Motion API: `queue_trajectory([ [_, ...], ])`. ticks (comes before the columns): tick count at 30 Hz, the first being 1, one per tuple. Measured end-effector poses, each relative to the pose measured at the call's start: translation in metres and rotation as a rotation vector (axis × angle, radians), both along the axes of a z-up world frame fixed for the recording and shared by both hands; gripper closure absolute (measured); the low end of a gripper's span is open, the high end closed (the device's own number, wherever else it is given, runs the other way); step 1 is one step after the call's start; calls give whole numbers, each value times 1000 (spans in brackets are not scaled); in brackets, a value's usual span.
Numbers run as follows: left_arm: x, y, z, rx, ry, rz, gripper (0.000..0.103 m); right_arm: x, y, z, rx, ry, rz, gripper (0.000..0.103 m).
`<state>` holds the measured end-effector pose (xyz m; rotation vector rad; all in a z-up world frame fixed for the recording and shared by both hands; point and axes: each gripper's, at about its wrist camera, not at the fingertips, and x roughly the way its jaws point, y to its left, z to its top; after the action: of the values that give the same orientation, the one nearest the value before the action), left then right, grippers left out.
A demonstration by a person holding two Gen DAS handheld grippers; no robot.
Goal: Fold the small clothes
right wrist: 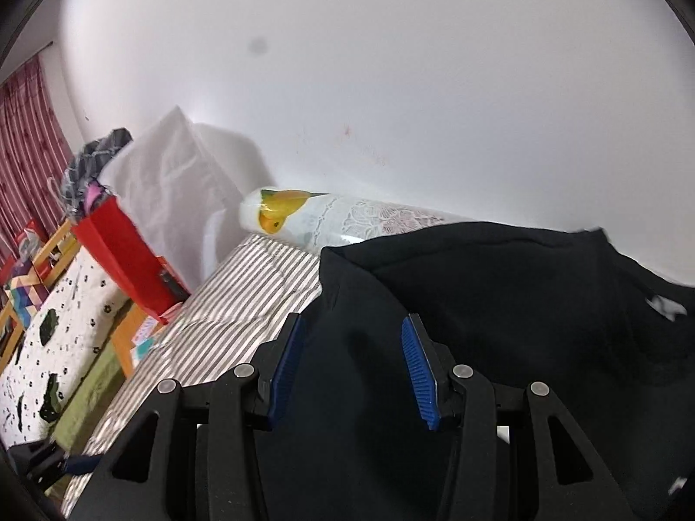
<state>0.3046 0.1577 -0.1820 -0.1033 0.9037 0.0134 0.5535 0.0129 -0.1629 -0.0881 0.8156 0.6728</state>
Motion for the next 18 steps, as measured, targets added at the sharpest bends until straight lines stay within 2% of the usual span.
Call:
queue_trajectory([
  [6, 8, -2, -5, 4, 0, -44, 70, 30, 17, -16, -23, 16, -16, 60],
  [8, 10, -3, -7, 11, 2, -52, 73, 35, 20, -20, -8, 31, -13, 68],
  [9, 11, -4, -9, 19, 9, -59, 76, 38, 22, -22, -7, 37, -6, 78],
  [10, 12, -5, -11, 36, 15, -59, 89, 39, 25, -24, -10, 37, 4, 89],
  [11, 11, -3, -12, 46, 11, -51, 93, 38, 26, -24, -10, 36, 13, 89],
  [14, 9, 8, -10, -11, 4, -51, 94, 33, 36, -23, -25, -8, 27, 92],
  [18, 7, 13, -11, 3, 16, -43, 95, 37, 49, -22, -22, -6, 39, 93],
])
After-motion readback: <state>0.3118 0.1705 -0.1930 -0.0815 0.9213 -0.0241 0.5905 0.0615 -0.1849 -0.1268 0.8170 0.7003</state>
